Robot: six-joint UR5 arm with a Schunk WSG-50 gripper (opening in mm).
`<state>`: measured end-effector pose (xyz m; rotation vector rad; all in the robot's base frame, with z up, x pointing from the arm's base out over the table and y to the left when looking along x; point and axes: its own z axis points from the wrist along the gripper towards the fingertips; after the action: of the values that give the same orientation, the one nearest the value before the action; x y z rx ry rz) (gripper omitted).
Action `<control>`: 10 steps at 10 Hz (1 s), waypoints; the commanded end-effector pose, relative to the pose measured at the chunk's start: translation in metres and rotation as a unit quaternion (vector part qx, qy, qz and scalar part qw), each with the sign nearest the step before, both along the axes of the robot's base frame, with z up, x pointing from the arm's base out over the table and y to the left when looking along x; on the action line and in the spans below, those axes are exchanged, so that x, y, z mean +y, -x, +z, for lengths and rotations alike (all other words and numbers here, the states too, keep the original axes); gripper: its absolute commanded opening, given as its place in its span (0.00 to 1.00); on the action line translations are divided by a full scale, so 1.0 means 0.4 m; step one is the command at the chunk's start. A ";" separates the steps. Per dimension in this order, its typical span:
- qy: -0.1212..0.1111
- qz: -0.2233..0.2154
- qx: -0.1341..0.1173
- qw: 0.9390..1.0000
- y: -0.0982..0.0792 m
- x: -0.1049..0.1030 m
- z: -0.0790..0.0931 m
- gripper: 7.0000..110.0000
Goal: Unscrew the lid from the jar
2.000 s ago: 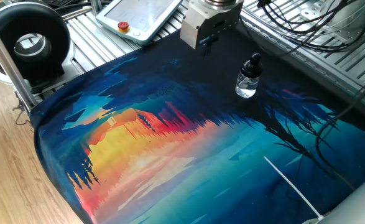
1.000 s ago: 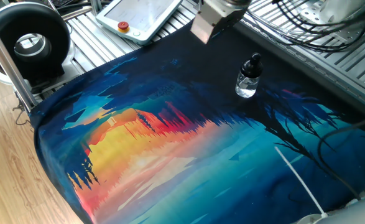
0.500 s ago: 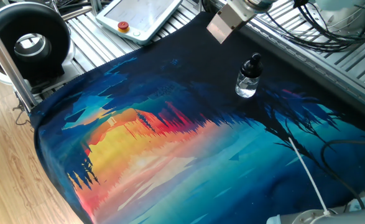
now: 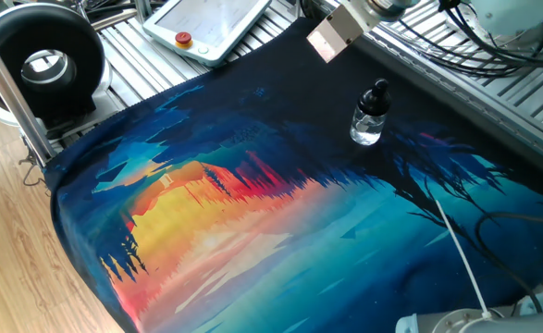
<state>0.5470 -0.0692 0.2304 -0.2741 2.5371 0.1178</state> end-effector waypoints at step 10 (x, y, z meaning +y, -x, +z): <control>-0.050 -0.052 0.058 0.996 0.057 0.017 -0.023 0.00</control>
<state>0.5056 -0.0743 0.2082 -0.1303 2.7356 0.1544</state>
